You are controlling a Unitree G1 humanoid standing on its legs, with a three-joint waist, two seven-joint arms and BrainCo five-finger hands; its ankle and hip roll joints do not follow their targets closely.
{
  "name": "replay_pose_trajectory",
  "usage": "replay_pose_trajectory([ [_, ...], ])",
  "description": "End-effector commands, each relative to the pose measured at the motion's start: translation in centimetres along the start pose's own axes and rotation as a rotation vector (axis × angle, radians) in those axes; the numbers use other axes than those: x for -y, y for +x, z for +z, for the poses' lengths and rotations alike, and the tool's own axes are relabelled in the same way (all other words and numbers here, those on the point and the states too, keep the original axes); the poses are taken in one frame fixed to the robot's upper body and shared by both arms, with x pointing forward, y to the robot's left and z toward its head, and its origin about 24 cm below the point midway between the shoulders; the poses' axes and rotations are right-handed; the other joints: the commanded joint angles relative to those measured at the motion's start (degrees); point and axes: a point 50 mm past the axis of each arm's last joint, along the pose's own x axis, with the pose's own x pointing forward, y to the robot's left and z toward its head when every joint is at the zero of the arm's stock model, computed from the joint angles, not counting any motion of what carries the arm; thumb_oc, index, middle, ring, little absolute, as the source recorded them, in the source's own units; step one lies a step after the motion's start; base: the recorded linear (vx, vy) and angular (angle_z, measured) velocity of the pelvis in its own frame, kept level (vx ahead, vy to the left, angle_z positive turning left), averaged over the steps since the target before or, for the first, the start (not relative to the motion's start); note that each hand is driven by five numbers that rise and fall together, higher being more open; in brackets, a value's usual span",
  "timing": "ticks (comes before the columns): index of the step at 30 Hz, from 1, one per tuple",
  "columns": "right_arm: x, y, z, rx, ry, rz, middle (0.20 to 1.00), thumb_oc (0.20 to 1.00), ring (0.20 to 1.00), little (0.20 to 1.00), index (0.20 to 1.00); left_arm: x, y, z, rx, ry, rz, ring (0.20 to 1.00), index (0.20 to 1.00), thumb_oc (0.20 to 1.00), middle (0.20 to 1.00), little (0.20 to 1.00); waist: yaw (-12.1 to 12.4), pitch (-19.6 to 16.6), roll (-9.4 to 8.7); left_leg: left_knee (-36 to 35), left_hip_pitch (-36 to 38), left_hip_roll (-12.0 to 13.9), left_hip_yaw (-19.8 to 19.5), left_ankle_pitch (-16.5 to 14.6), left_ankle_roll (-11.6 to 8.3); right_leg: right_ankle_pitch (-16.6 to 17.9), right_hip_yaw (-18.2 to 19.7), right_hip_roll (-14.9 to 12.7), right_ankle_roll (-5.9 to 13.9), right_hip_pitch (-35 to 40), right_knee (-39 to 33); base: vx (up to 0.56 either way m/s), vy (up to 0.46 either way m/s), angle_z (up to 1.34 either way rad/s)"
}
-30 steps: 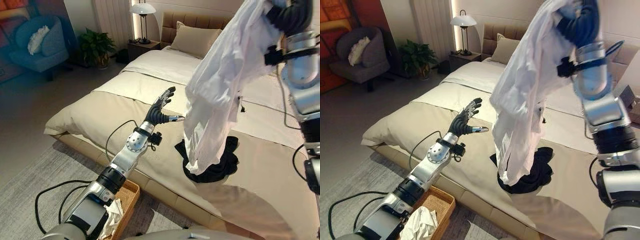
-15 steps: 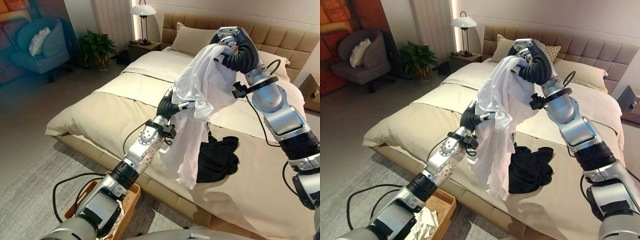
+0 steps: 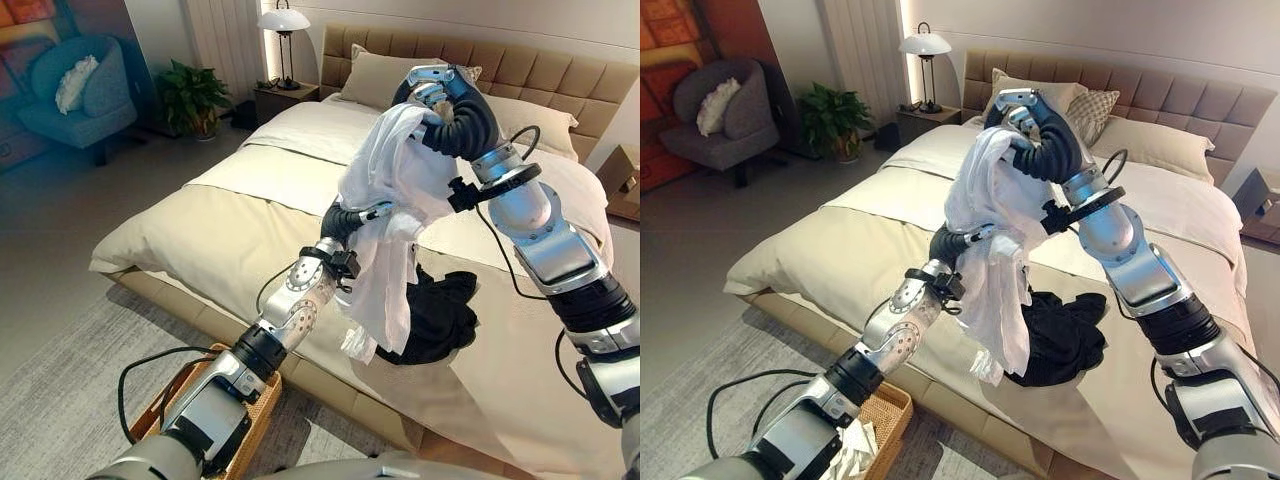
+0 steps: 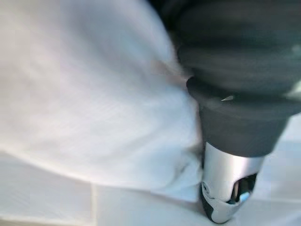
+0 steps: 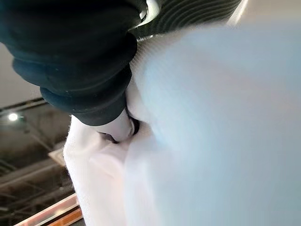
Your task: Pick up clothes into the bucket
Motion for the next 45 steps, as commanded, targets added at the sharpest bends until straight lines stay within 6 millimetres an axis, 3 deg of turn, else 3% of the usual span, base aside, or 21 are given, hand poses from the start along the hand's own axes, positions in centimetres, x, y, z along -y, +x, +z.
replay_pose_trajectory([
  [1, 0.7, 1.9, 3.6, 0.186, 0.079, -0.036, 0.200, 0.200, 0.200, 0.200, 0.200, 2.8, 1.4, 1.1, -0.004, 0.007, -0.191, 1.000, 1.000, 1.000, 1.000, 1.000, 0.53, -1.59, -1.57, 8.51, -3.38, -1.87, -1.05, -7.45, 0.97, 2.12, -0.25, -1.92, 2.06, -1.11, 1.33, 0.00, 0.000, 0.00],
  [9, 1.2, 2.1, 4.4, 0.217, 0.082, -0.035, 0.200, 0.200, 0.200, 0.200, 0.200, 2.7, 0.9, 0.6, -0.065, 0.110, -0.279, 1.000, 1.000, 1.000, 1.000, 1.000, 0.39, -2.09, -1.35, 8.43, -3.15, -1.78, -0.85, -7.60, 0.89, 2.08, 0.10, -1.97, 2.18, -1.02, 1.14, 0.00, 0.000, 0.00],
  [17, 1.4, 2.5, 4.6, 0.235, 0.104, -0.046, 0.200, 0.200, 0.200, 0.200, 0.200, 3.7, 0.4, 0.1, -0.098, 0.053, -0.376, 1.000, 1.000, 1.000, 1.000, 1.000, 0.16, -2.29, -1.49, 8.40, -3.10, -1.79, -0.63, -7.68, 0.85, 2.19, 0.40, -1.94, 2.19, -1.02, 0.88, 0.00, 0.001, 0.00],
  [28, 0.8, 2.0, 4.6, 0.242, 0.154, -0.042, 0.200, 0.200, 0.200, 0.200, 0.200, 3.9, 0.7, -0.2, -0.056, -0.051, -0.327, 1.000, 1.000, 1.000, 1.000, 1.000, 0.06, -2.08, -1.88, 8.53, -3.17, -1.72, -0.47, -7.74, 1.02, 2.09, 0.85, -1.80, 2.10, -1.24, 1.08, 0.00, -0.001, -0.01],
  [29, 0.7, 2.0, 4.6, 0.244, 0.181, -0.043, 0.200, 0.200, 0.200, 0.200, 0.200, 3.8, 0.7, -0.3, -0.054, -0.061, -0.313, 0.953, 0.953, 0.953, 0.953, 0.953, 0.09, -2.00, -1.89, 8.55, -3.17, -1.71, -0.46, -7.76, 1.04, 2.07, 0.85, -1.78, 2.08, -1.25, 1.11, 0.00, 0.000, 0.00],
  [31, 0.5, 1.8, 4.6, 0.245, 0.230, -0.040, 0.200, 0.200, 0.200, 0.200, 0.200, 3.7, 0.7, -0.4, -0.053, -0.058, -0.300, 0.633, 0.633, 0.633, 0.633, 0.633, 0.13, -1.90, -1.91, 8.64, -3.25, -1.72, -0.45, -7.76, 1.07, 2.03, 0.81, -1.80, 2.06, -1.36, 1.24, 0.00, 0.000, 0.00],
  [32, 0.2, 1.6, 4.7, 0.248, 0.321, -0.038, 0.200, 0.200, 0.200, 0.200, 0.200, 3.6, 0.7, -0.5, -0.055, -0.039, -0.286, 0.583, 0.583, 0.583, 0.583, 0.583, 0.22, -1.80, -1.87, 8.65, -3.26, -1.75, -0.48, -7.74, 1.06, 2.00, 0.81, -1.81, 2.04, -1.42, 1.32, 0.00, 0.000, 0.00],
  [33, 0.2, 1.6, 4.7, 0.248, 0.322, -0.038, 0.200, 0.200, 0.200, 0.200, 0.200, 3.6, 0.7, -0.5, -0.055, -0.038, -0.287, 0.583, 0.583, 0.583, 0.583, 0.583, 0.23, -1.82, -1.89, 8.66, -3.27, -1.75, -0.48, -7.75, 1.06, 2.00, 0.80, -1.81, 2.04, -1.42, 1.33, 0.00, 0.000, 0.00],
  [34, -0.1, 1.5, 4.9, 0.263, 0.401, -0.024, 0.200, 0.200, 0.200, 0.200, 0.200, 3.3, 0.7, -0.6, -0.055, -0.038, -0.269, 0.485, 0.485, 0.485, 0.485, 0.485, 0.28, -1.70, -1.87, 8.74, -3.30, -1.77, -0.46, -7.74, 1.05, 1.93, 0.74, -1.83, 2.03, -1.42, 1.43, 0.00, 0.000, 0.00],
  [35, -0.3, 1.4, 5.0, 0.270, 0.447, -0.014, 0.200, 0.200, 0.200, 0.200, 0.200, 3.2, 0.7, -0.6, -0.053, -0.036, -0.260, 0.464, 0.464, 0.464, 0.464, 0.464, 0.31, -1.62, -1.91, 8.72, -3.29, -1.75, -0.42, -7.71, 1.04, 1.95, 0.76, -1.82, 2.03, -1.46, 1.48, 0.00, 0.000, 0.00],
  [36, -0.2, 1.4, 5.0, 0.270, 0.447, -0.014, 0.200, 0.200, 0.200, 0.200, 0.200, 3.2, 0.7, -0.6, -0.053, -0.036, -0.260, 0.385, 0.385, 0.385, 0.385, 0.385, 0.32, -1.63, -1.91, 8.72, -3.29, -1.75, -0.42, -7.71, 1.04, 1.94, 0.76, -1.83, 2.03, -1.46, 1.49, 0.00, 0.000, 0.00],
  [37, -0.6, 1.2, 5.2, 0.276, 0.517, 0.000, 0.200, 0.200, 0.200, 0.200, 0.200, 2.9, 0.6, -0.7, -0.052, -0.044, -0.237, 0.200, 0.200, 0.200, 0.200, 0.200, 0.40, -1.49, -2.01, 8.88, -3.33, -1.79, -0.43, -7.73, 1.05, 1.91, 0.81, -1.85, 1.95, -1.49, 1.57, 0.00, 0.000, 0.00],
  [45, -1.3, 0.5, 5.4, 0.275, 0.664, 0.060, 0.200, 0.200, 0.200, 0.200, 0.200, 1.7, 0.2, -0.6, -0.031, -0.084, -0.162, 0.200, 0.200, 0.200, 0.200, 0.200, 0.68, -1.24, -2.28, 9.18, -3.52, -1.66, -0.28, -7.76, 0.91, 1.81, 0.72, -1.82, 1.84, -1.77, 2.02, 0.00, 0.000, 0.00],
])
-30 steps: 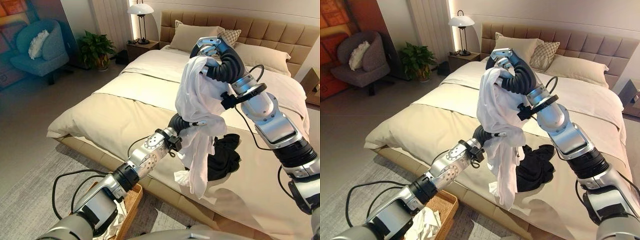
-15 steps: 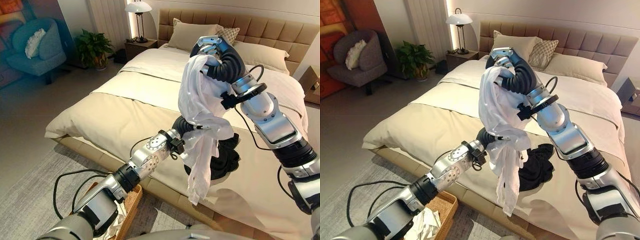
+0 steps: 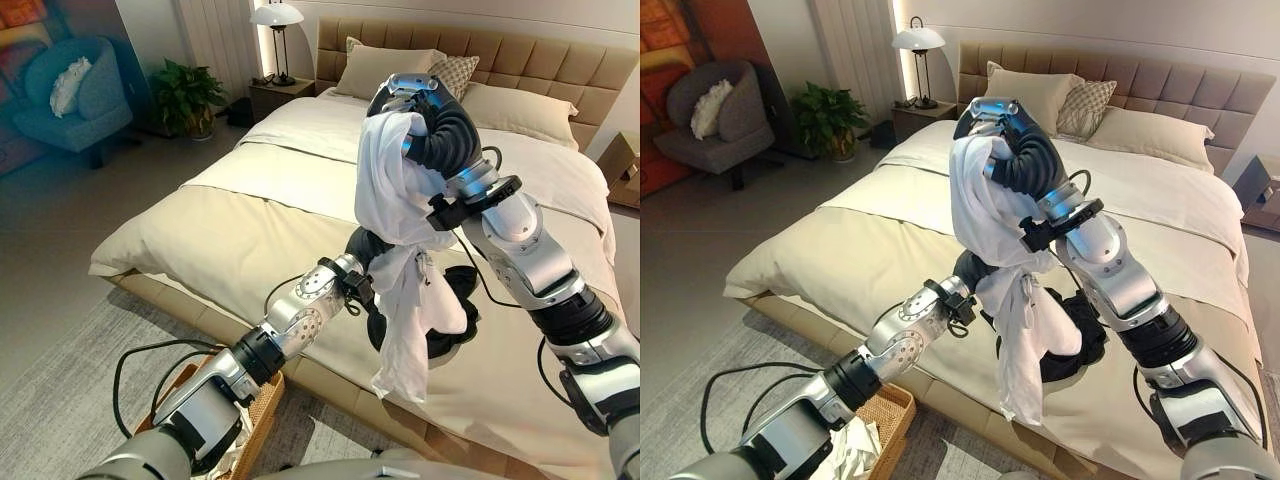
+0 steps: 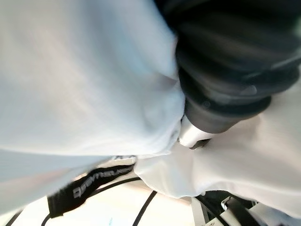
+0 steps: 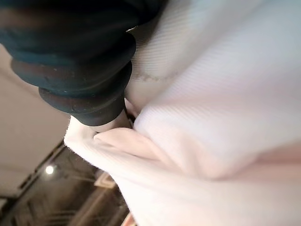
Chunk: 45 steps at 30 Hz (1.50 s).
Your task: Pick up clothes into the bucket
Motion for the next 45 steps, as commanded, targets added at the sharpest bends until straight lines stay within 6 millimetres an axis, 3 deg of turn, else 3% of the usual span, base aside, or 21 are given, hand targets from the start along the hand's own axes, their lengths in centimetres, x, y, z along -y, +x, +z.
replay_pose_trajectory([
  [1, -0.7, 1.0, 4.2, 0.237, 0.105, 0.037, 0.200, 0.200, 0.200, 0.200, 0.200, -0.2, 0.5, 0.5, 0.075, -0.052, 0.043, 0.200, 0.200, 0.200, 0.200, 0.200, 0.74, -1.76, -3.31, 9.27, -3.59, -1.81, -1.33, -7.57, 0.98, 2.32, -0.55, -2.11, 1.66, -0.82, 1.12, 0.00, 0.000, 0.00],
  [4, -0.4, 0.7, 4.2, 0.229, 0.099, 0.033, 0.244, 0.244, 0.244, 0.244, 0.244, -0.9, 0.1, 0.7, 0.083, -0.048, 0.073, 0.200, 0.200, 0.200, 0.200, 0.200, 0.83, -1.79, -3.35, 9.43, -3.61, -1.76, -1.40, -7.62, 0.93, 2.21, -0.66, -2.10, 1.67, -0.79, 1.27, 0.00, 0.000, 0.00],
  [6, -0.1, 0.4, 4.1, 0.218, 0.097, 0.014, 0.407, 0.407, 0.407, 0.407, 0.407, -1.6, -0.4, 0.8, 0.092, -0.044, 0.099, 0.200, 0.200, 0.200, 0.200, 0.200, 0.94, -1.81, -3.35, 9.47, -3.50, -1.75, -1.53, -7.63, 0.90, 2.13, -0.80, -2.08, 1.65, -0.70, 1.30, 0.00, 0.000, 0.00],
  [7, 0.3, 0.0, 3.9, 0.205, 0.081, -0.010, 0.944, 0.944, 0.944, 0.944, 0.944, -2.3, -1.0, 1.1, 0.107, -0.035, 0.126, 0.200, 0.200, 0.200, 0.200, 0.200, 1.07, -1.78, -3.31, 9.58, -3.51, -1.75, -1.58, -7.67, 0.87, 2.06, -0.90, -2.08, 1.56, -0.66, 1.35, 0.00, 0.000, 0.00],
  [8, 0.3, 0.0, 3.9, 0.205, 0.082, -0.011, 1.000, 1.000, 1.000, 1.000, 1.000, -2.3, -1.1, 1.1, 0.107, -0.035, 0.126, 0.200, 0.200, 0.200, 0.200, 0.200, 1.07, -1.80, -3.33, 9.58, -3.51, -1.75, -1.58, -7.67, 0.87, 2.05, -0.91, -2.08, 1.56, -0.65, 1.35, 0.00, 0.000, 0.00],
  [13, 1.8, -1.6, 2.7, 0.142, 0.063, -0.106, 1.000, 1.000, 1.000, 1.000, 1.000, -5.3, -4.7, 2.0, 0.166, -0.017, 0.252, 0.200, 0.200, 0.200, 0.200, 0.200, 1.98, -1.57, -3.21, 9.59, -3.45, -1.63, -1.73, -7.72, 0.81, 1.85, -1.20, -2.09, 1.43, -0.54, 1.39, 0.00, 0.000, 0.00],
  [15, 2.6, -2.5, 2.2, 0.109, 0.051, -0.154, 1.000, 1.000, 1.000, 1.000, 1.000, -6.7, -6.9, 2.5, 0.191, 0.021, 0.318, 0.200, 0.200, 0.200, 0.200, 0.200, 2.45, -1.51, -3.17, 9.68, -3.57, -1.61, -1.82, -7.76, 0.81, 1.77, -1.32, -2.12, 1.35, -0.46, 1.35, 0.00, 0.000, 0.00],
  [16, 3.7, -3.9, 1.2, 0.061, 0.054, -0.222, 1.000, 1.000, 1.000, 1.000, 1.000, -8.4, -10.0, 3.6, 0.209, 0.122, 0.394, 0.200, 0.200, 0.200, 0.200, 0.200, 3.12, -1.34, -2.98, 9.59, -3.56, -1.53, -1.84, -7.73, 0.76, 1.67, -1.61, -2.14, 1.26, -0.32, 1.24, 0.00, 0.000, 0.00],
  [18, 4.5, -5.1, 0.3, 0.019, 0.069, -0.281, 1.000, 1.000, 1.000, 1.000, 1.000, -9.8, -13.2, 4.3, 0.206, 0.204, 0.472, 0.200, 0.200, 0.200, 0.200, 0.200, 3.67, -1.23, -2.73, 9.58, -3.53, -1.55, -1.89, -7.78, 0.72, 1.57, -1.84, -2.17, 1.19, -0.11, 1.17, 0.00, -0.001, 0.02],
  [19, 4.5, -5.1, 0.3, 0.018, 0.070, -0.281, 1.000, 1.000, 1.000, 1.000, 1.000, -9.7, -13.2, 4.3, 0.205, 0.204, 0.473, 0.200, 0.200, 0.200, 0.200, 0.200, 3.63, -1.28, -2.77, 9.60, -3.52, -1.55, -1.89, -7.80, 0.72, 1.55, -1.85, -2.17, 1.18, -0.09, 1.18, 0.01, -0.003, 0.04],
  [21, 5.6, -7.6, -1.7, -0.062, 0.129, -0.395, 1.000, 1.000, 1.000, 1.000, 1.000, -11.7, -17.7, 6.3, 0.209, 0.367, 0.611, 0.200, 0.200, 0.200, 0.200, 0.200, 4.42, -1.15, -2.34, 9.64, -3.46, -1.58, -2.20, -7.85, 0.62, 1.36, -2.16, -2.18, 1.08, 0.14, 1.03, 0.02, -0.006, 0.06],
  [24, 5.9, -9.4, -3.0, -0.112, 0.182, -0.469, 1.000, 1.000, 1.000, 1.000, 1.000, -12.3, -19.8, 7.6, 0.223, 0.442, 0.679, 0.200, 0.200, 0.200, 0.200, 0.200, 4.74, -1.00, -2.19, 9.56, -3.41, -1.62, -2.58, -7.84, 0.51, 1.13, -2.53, -2.17, 1.02, 0.38, 1.01, 0.01, 0.001, 0.08],
  [25, 6.3, -11.7, -4.6, -0.170, 0.246, -0.574, 1.000, 1.000, 1.000, 1.000, 1.000, -12.7, -21.8, 9.1, 0.242, 0.529, 0.747, 0.200, 0.200, 0.200, 0.200, 0.200, 5.12, -0.78, -1.84, 9.55, -3.48, -1.66, -2.95, -7.77, 0.43, 0.93, -2.80, -2.17, 0.89, 0.44, 1.08, 0.00, 0.004, 0.13],
  [28, 6.2, -14.8, -6.7, -0.246, 0.322, -0.700, 1.000, 1.000, 1.000, 1.000, 1.000, -12.8, -24.1, 11.2, 0.258, 0.658, 0.812, 0.200, 0.200, 0.200, 0.200, 0.200, 5.53, -0.48, -1.46, 9.54, -3.66, -1.78, -3.63, -7.67, 0.31, 0.61, -3.50, -2.17, 0.79, 0.62, 1.15, 0.00, 0.006, 0.17],
  [33, 4.8, -18.9, -9.7, -0.338, 0.455, -0.889, 1.000, 1.000, 1.000, 1.000, 1.000, -12.0, -26.3, 14.4, 0.341, 0.788, 0.875, 0.200, 0.200, 0.200, 0.200, 0.200, 6.07, -0.02, -1.08, 9.60, -4.02, -2.06, -4.35, -7.62, 0.22, 0.29, -4.23, -2.26, 0.66, 0.74, 1.24, 0.00, 0.004, 0.16],
  [34, 3.4, -20.8, -11.5, -0.375, 0.562, -0.972, 1.000, 1.000, 1.000, 1.000, 1.000, -11.3, -26.8, 15.6, 0.416, 0.801, 0.879, 0.200, 0.200, 0.200, 0.200, 0.200, 6.61, 0.29, -0.75, 9.42, -4.16, -2.24, -4.78, -7.48, 0.14, 0.21, -4.61, -2.24, 0.59, 0.78, 1.22, -0.01, 0.003, 0.10],
  [36, 2.8, -22.0, -12.3, -0.416, 0.576, -1.008, 1.000, 1.000, 1.000, 1.000, 1.000, -11.1, -27.1, 16.0, 0.441, 0.811, 0.886, 0.200, 0.200, 0.200, 0.200, 0.200, 6.75, 0.37, -0.71, 9.40, -4.33, -2.32, -5.06, -7.41, 0.12, 0.11, -4.93, -2.31, 0.54, 0.78, 1.22, -0.02, 0.001, 0.14],
  [37, 1.8, -23.9, -13.5, -0.546, 0.521, -1.023, 1.000, 1.000, 1.000, 1.000, 1.000, -11.0, -27.1, 16.6, 0.479, 0.823, 0.891, 0.200, 0.200, 0.200, 0.200, 0.200, 7.11, 0.63, -0.45, 9.24, -4.66, -2.52, -5.63, -7.20, 0.03, 0.13, -5.43, -2.45, 0.51, 0.69, 1.24, -0.02, -0.001, 0.10],
  [38, 1.8, -23.9, -13.5, -0.546, 0.520, -1.022, 1.000, 1.000, 1.000, 1.000, 1.000, -11.0, -27.1, 16.6, 0.480, 0.824, 0.890, 0.200, 0.200, 0.200, 0.200, 0.200, 7.07, 0.64, -0.45, 9.24, -4.69, -2.52, -5.69, -7.19, 0.03, 0.12, -5.49, -2.45, 0.51, 0.68, 1.24, -0.04, -0.004, 0.12],
  [39, 0.4, -26.4, -15.0, -0.684, 0.536, -1.061, 1.000, 1.000, 1.000, 1.000, 1.000, -10.8, -26.8, 16.8, 0.485, 0.839, 0.865, 0.200, 0.200, 0.200, 0.200, 0.200, 7.45, 1.00, -0.33, 9.05, -4.91, -2.66, -6.16, -6.93, -0.10, 0.16, -6.10, -2.57, 0.46, 0.76, 1.11, -0.02, -0.004, 0.14],
  [45, -2.6, -31.4, -16.7, -0.995, 0.498, -1.085, 1.000, 1.000, 1.000, 1.000, 1.000, -11.1, -26.0, 15.1, 0.488, 0.782, 0.883, 0.200, 0.200, 0.200, 0.200, 0.200, 7.83, 2.45, -0.10, 9.05, -6.35, -3.04, -7.61, -6.11, -0.40, 0.38, -7.77, -2.89, 0.34, 0.33, 0.96, -0.06, -0.003, 0.17],
])
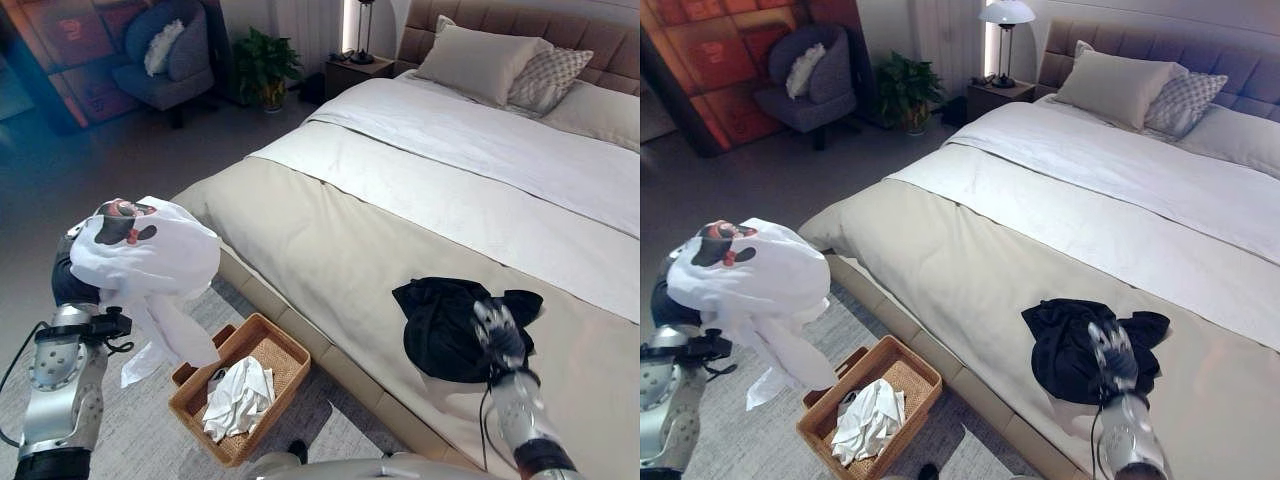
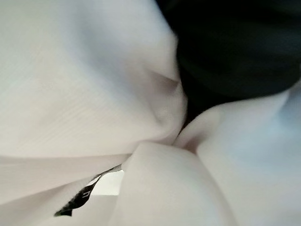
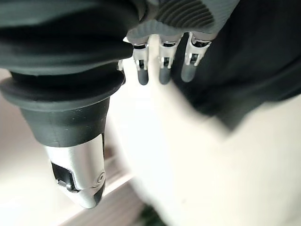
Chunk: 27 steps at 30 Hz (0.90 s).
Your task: Pick up clothes into the bucket
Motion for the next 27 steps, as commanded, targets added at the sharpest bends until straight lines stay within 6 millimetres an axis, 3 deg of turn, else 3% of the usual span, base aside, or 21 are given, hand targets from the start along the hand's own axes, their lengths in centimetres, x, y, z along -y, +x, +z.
replay_pose_trajectory([
  [1, -1.4, 0.6, 0.7, 0.034, -0.107, 0.050, 1.000, 1.000, 1.000, 1.000, 1.000, 1.1, 1.4, 3.5, 0.208, -0.008, -0.031, 0.200, 0.200, 0.200, 0.200, 0.200, -0.15, -0.41, -1.74, 7.98, -4.30, -2.11, -1.31, -5.21, -0.21, 2.91, -0.89, -1.52, 0.74, -1.76, 0.46, -0.04, 0.011, 0.21],
  [2, -0.2, 0.2, -1.0, -0.043, -0.144, 0.003, 1.000, 1.000, 1.000, 1.000, 1.000, 1.4, 1.2, 2.4, 0.159, 0.000, -0.029, 0.200, 0.200, 0.200, 0.200, 0.200, -0.13, 0.23, -1.59, 8.13, -4.74, -2.18, -1.69, -4.97, -0.26, 2.97, -1.38, -1.65, 0.70, -2.08, 0.71, -0.04, 0.010, 0.16],
  [3, -0.1, 0.2, -1.0, -0.042, -0.143, 0.003, 1.000, 1.000, 1.000, 1.000, 1.000, 1.4, 1.2, 2.4, 0.159, 0.000, -0.029, 0.200, 0.200, 0.200, 0.200, 0.200, -0.16, 0.23, -1.57, 8.16, -4.78, -2.19, -1.74, -4.98, -0.26, 2.95, -1.42, -1.66, 0.70, -2.10, 0.74, -0.08, 0.013, 0.17],
  [4, 0.6, -0.2, -2.2, -0.100, -0.189, -0.009, 1.000, 1.000, 1.000, 1.000, 1.000, 1.6, 1.0, 1.4, 0.126, 0.001, -0.012, 0.200, 0.200, 0.200, 0.200, 0.200, -0.16, 1.07, -1.59, 8.29, -5.29, -2.21, -2.09, -4.76, -0.34, 3.01, -1.81, -1.81, 0.62, -2.56, 0.98, -0.05, 0.005, 0.14],
  [9, 1.8, -1.0, -3.4, -0.148, -0.174, -0.046, 1.000, 1.000, 1.000, 1.000, 1.000, 1.7, 0.2, -1.2, 0.039, 0.019, 0.073, 0.200, 0.200, 0.200, 0.200, 0.200, -0.58, 2.27, -1.82, 8.57, -6.40, -2.25, -2.15, -4.65, -0.26, 3.13, -1.89, -1.96, 0.69, -3.92, 1.64, -0.05, 0.018, 0.09],
  [10, 2.9, -1.5, -4.2, -0.190, -0.197, -0.086, 1.000, 1.000, 1.000, 1.000, 1.000, 1.5, -0.4, -2.5, -0.008, 0.035, 0.121, 0.200, 0.200, 0.200, 0.200, 0.200, -0.80, 2.77, -2.11, 8.70, -6.67, -2.18, -1.91, -4.71, -0.17, 3.32, -1.72, -2.03, 0.72, -4.37, 1.83, 0.00, 0.000, 0.00],
  [12, 3.0, -1.5, -4.3, -0.194, -0.196, -0.094, 1.000, 1.000, 1.000, 1.000, 1.000, 1.3, -0.4, -2.8, -0.019, 0.062, 0.137, 0.200, 0.200, 0.200, 0.200, 0.200, -0.85, 2.99, -2.23, 8.70, -6.78, -2.14, -1.70, -4.75, -0.15, 3.35, -1.47, -1.96, 0.73, -4.59, 1.83, 0.00, 0.000, 0.00],
  [14, 3.9, -2.2, -5.6, -0.258, -0.222, -0.124, 1.000, 1.000, 1.000, 1.000, 1.000, 0.7, -1.0, -4.2, -0.069, 0.154, 0.198, 0.200, 0.200, 0.200, 0.200, 0.200, -1.10, 3.22, -2.75, 8.90, -7.14, -1.97, -1.11, -4.94, -0.12, 3.51, -0.84, -1.89, 0.88, -5.15, 1.87, 0.00, 0.000, 0.00],
  [21, 4.9, -3.2, -6.6, -0.298, -0.277, -0.158, 1.000, 1.000, 1.000, 1.000, 1.000, -0.5, -1.8, -7.2, -0.210, 0.457, 0.215, 0.200, 0.200, 0.200, 0.200, 0.200, -2.01, 3.62, -3.94, 9.10, -7.69, -1.31, 0.04, -5.14, -0.18, 3.66, 0.40, -1.37, 1.19, -6.37, 1.96, 0.00, 0.011, -0.14],
  [27, 4.6, -2.9, -6.0, -0.260, -0.295, -0.160, 1.000, 1.000, 1.000, 1.000, 1.000, -1.0, -2.3, -9.4, -0.323, 0.539, 0.205, 0.200, 0.200, 0.200, 0.200, 0.200, -3.01, 5.34, -4.70, 10.11, -9.16, -0.80, 1.28, -5.33, -0.12, 3.93, 1.91, -1.04, 1.38, -8.75, 2.86, -0.02, 0.016, -0.13],
])
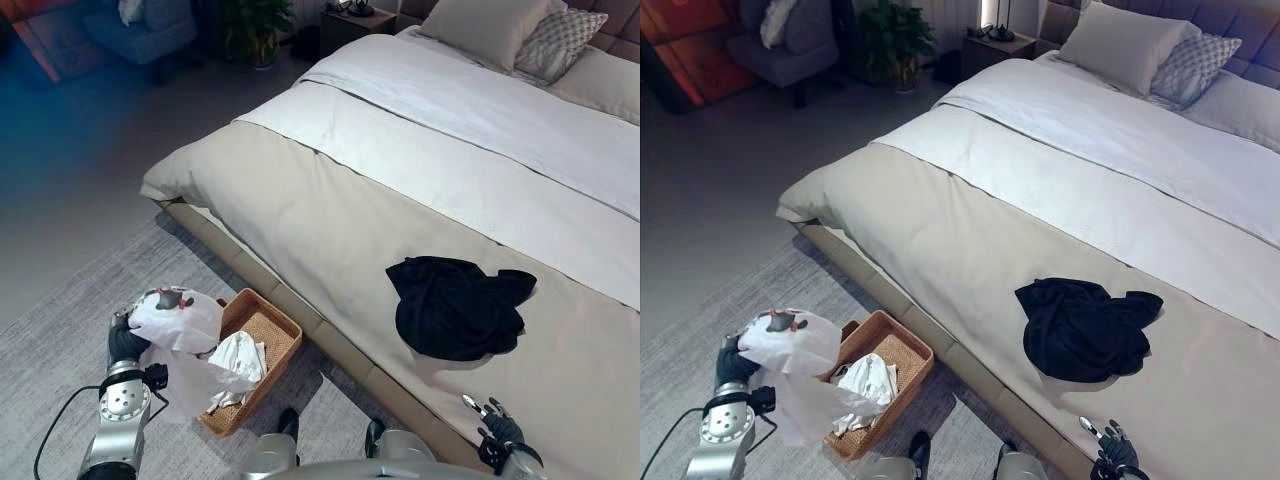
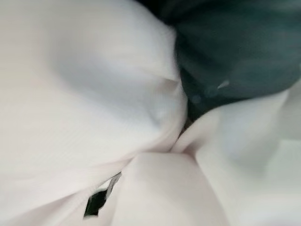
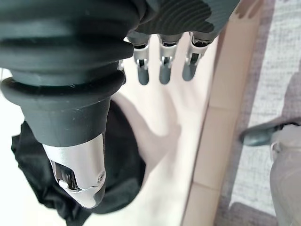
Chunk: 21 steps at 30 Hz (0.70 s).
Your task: Pick up clothes into the bucket
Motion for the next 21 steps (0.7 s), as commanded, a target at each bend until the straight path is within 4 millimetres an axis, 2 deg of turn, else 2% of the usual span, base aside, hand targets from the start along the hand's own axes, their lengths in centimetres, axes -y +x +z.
replay_pose_trajectory([
  [1, -1.4, 0.3, 1.8, 0.102, -0.049, 0.033, 1.000, 1.000, 1.000, 1.000, 1.000, -1.6, 2.3, 4.0, 0.179, 0.032, 0.073, 0.200, 0.200, 0.200, 0.200, 0.200, -1.25, 1.01, -2.03, 7.35, -4.61, -1.55, 0.41, -4.48, 0.78, 6.64, 0.66, -1.27, 1.87, -1.28, -3.03, -0.03, 0.029, -0.05],
  [6, -2.7, 0.3, 2.8, 0.170, -0.093, 0.057, 1.000, 1.000, 1.000, 1.000, 1.000, -2.0, 3.3, 3.9, 0.144, -0.016, 0.136, 0.200, 0.200, 0.200, 0.200, 0.200, -2.17, 3.30, -2.74, 9.24, -7.31, -1.09, 1.66, -4.60, 0.78, 7.52, 2.04, -0.94, 1.98, -3.99, -2.91, -0.04, 0.038, -0.16],
  [8, -3.6, 0.1, 2.6, 0.187, -0.237, 0.089, 1.000, 1.000, 1.000, 1.000, 1.000, -2.7, 3.9, 4.7, 0.166, -0.031, 0.180, 0.200, 0.200, 0.200, 0.200, 0.200, -2.68, 5.42, -3.45, 11.16, -9.34, -0.67, 2.60, -4.93, 0.83, 8.57, 3.42, -0.69, 2.19, -5.90, -3.10, -0.04, 0.058, -0.17],
  [9, -3.6, 0.1, 2.6, 0.187, -0.237, 0.089, 1.000, 1.000, 1.000, 1.000, 1.000, -2.7, 3.9, 4.7, 0.166, -0.031, 0.181, 0.200, 0.200, 0.200, 0.200, 0.200, -2.62, 5.39, -3.46, 11.30, -9.47, -0.64, 2.67, -5.00, 0.84, 8.59, 3.50, -0.66, 2.19, -6.01, -3.07, -0.04, 0.055, -0.19],
  [12, -4.4, -0.1, 2.9, 0.223, -0.383, 0.125, 1.000, 1.000, 1.000, 1.000, 1.000, -4.1, 4.9, 6.1, 0.208, -0.008, 0.238, 0.200, 0.200, 0.200, 0.200, 0.200, -3.10, 7.88, -4.87, 14.35, -12.76, 0.31, 3.97, -5.70, 0.82, 10.23, 5.61, -0.48, 2.55, -8.62, -3.66, -0.04, 0.045, -0.34],
  [13, -4.4, -0.1, 2.9, 0.223, -0.383, 0.125, 1.000, 1.000, 1.000, 1.000, 1.000, -4.1, 4.9, 6.1, 0.208, -0.008, 0.238, 0.200, 0.200, 0.200, 0.200, 0.200, -3.09, 7.87, -4.87, 14.37, -12.79, 0.32, 3.98, -5.71, 0.82, 10.23, 5.62, -0.48, 2.55, -8.64, -3.66, -0.07, 0.035, -0.30],
  [14, -4.7, 0.0, 3.4, 0.243, -0.377, 0.120, 1.000, 1.000, 1.000, 1.000, 1.000, -4.8, 5.4, 7.1, 0.243, 0.001, 0.263, 0.200, 0.200, 0.200, 0.200, 0.200, -3.47, 9.39, -5.86, 15.73, -14.90, 0.89, 4.57, -5.90, 0.82, 11.37, 6.52, -0.25, 2.86, -10.17, -4.43, -0.06, 0.024, -0.21],
  [15, -4.7, 0.0, 3.4, 0.243, -0.376, 0.121, 1.000, 1.000, 1.000, 1.000, 1.000, -4.8, 5.4, 7.1, 0.244, 0.001, 0.263, 0.200, 0.200, 0.200, 0.200, 0.200, -3.39, 9.31, -5.86, 15.87, -15.08, 0.94, 4.63, -5.97, 0.82, 11.40, 6.58, -0.21, 2.86, -10.33, -4.42, -0.08, 0.065, -0.20],
  [16, -5.1, 0.1, 4.0, 0.267, -0.371, 0.119, 1.000, 1.000, 1.000, 1.000, 1.000, -5.3, 5.6, 7.8, 0.264, 0.000, 0.283, 0.200, 0.200, 0.200, 0.200, 0.200, -3.54, 10.18, -6.59, 16.87, -16.56, 1.39, 5.27, -6.34, 1.04, 12.28, 7.64, 0.04, 3.18, -11.40, -5.30, -0.03, 0.072, -0.19],
  [18, -5.5, 0.1, 4.5, 0.288, -0.379, 0.123, 1.000, 1.000, 1.000, 1.000, 1.000, -5.9, 5.9, 7.4, 0.241, 0.026, 0.299, 0.200, 0.200, 0.200, 0.200, 0.200, -3.68, 10.64, -6.97, 17.20, -17.22, 1.65, 5.62, -6.50, 1.11, 12.53, 8.19, 0.21, 3.35, -12.16, -5.42, -0.04, 0.078, -0.45],
  [19, -6.2, 0.0, 6.0, 0.354, -0.375, 0.147, 1.000, 1.000, 1.000, 1.000, 1.000, -6.7, 6.5, 8.5, 0.269, 0.058, 0.315, 0.200, 0.200, 0.200, 0.200, 0.200, -4.09, 12.31, -7.93, 19.46, -19.46, 1.90, 6.01, -7.08, 1.45, 12.68, 9.21, 0.25, 3.79, -13.91, -4.88, -0.05, 0.080, -0.40],
  [21, -6.5, -0.1, 6.7, 0.384, -0.356, 0.150, 1.000, 1.000, 1.000, 1.000, 1.000, -7.0, 7.0, 9.2, 0.273, 0.084, 0.325, 0.200, 0.200, 0.200, 0.200, 0.200, -4.27, 13.98, -8.30, 21.69, -21.73, 1.64, 5.76, -7.85, 1.76, 12.13, 9.47, 0.16, 3.76, -15.78, -3.25, -0.06, 0.082, -0.16],
])
